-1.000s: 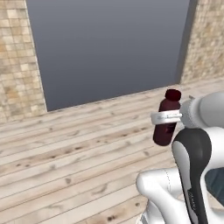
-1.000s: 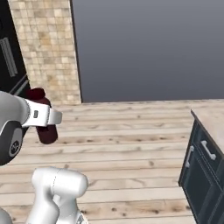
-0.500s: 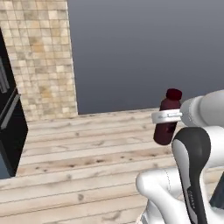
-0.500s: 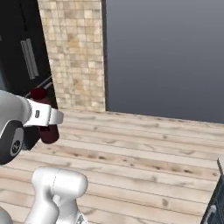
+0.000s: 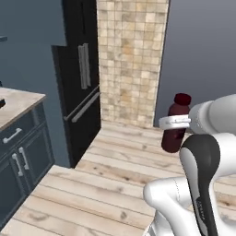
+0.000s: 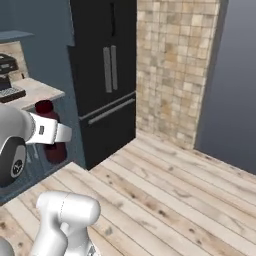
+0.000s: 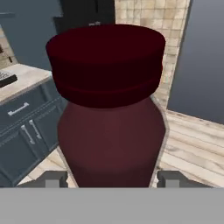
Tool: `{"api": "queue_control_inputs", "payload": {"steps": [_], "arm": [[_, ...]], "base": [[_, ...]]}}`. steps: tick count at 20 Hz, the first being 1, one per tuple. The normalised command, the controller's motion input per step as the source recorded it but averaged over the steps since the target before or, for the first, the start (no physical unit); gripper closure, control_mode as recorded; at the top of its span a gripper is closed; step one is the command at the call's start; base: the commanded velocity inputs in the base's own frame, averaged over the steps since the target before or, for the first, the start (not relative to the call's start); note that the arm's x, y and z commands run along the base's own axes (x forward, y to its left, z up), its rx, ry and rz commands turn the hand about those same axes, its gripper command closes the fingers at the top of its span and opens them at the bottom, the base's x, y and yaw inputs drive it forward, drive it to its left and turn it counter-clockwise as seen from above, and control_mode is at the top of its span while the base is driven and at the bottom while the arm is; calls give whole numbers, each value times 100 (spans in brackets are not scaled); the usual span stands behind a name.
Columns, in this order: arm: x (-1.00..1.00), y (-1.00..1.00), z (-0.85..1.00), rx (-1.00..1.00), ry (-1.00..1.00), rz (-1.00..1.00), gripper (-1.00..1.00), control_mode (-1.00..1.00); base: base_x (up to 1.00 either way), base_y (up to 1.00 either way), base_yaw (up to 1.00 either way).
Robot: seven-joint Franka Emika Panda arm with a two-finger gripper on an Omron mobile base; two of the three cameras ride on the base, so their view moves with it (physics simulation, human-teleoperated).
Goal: Sort all alcoholic drinks to one cabinet, and non-alcoholic drinks to the other.
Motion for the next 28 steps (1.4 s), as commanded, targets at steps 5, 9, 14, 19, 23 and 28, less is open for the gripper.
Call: {"api": "queue_control_inputs", "payload": {"steps": [5,9,14,19,23,28], "arm": [[0,0,0,0,0,0,100,100],[0,0,0,0,0,0,100,100],[0,0,0,0,0,0,100,100],[0,0,0,0,0,0,100,100],[0,0,0,0,0,0,100,100],[0,0,0,0,0,0,100,100]], "base": [[92,-23,73],[100,-24,65],[100,-31,52],[83,-4,43],[37,15,38],[26,36,31]]}}
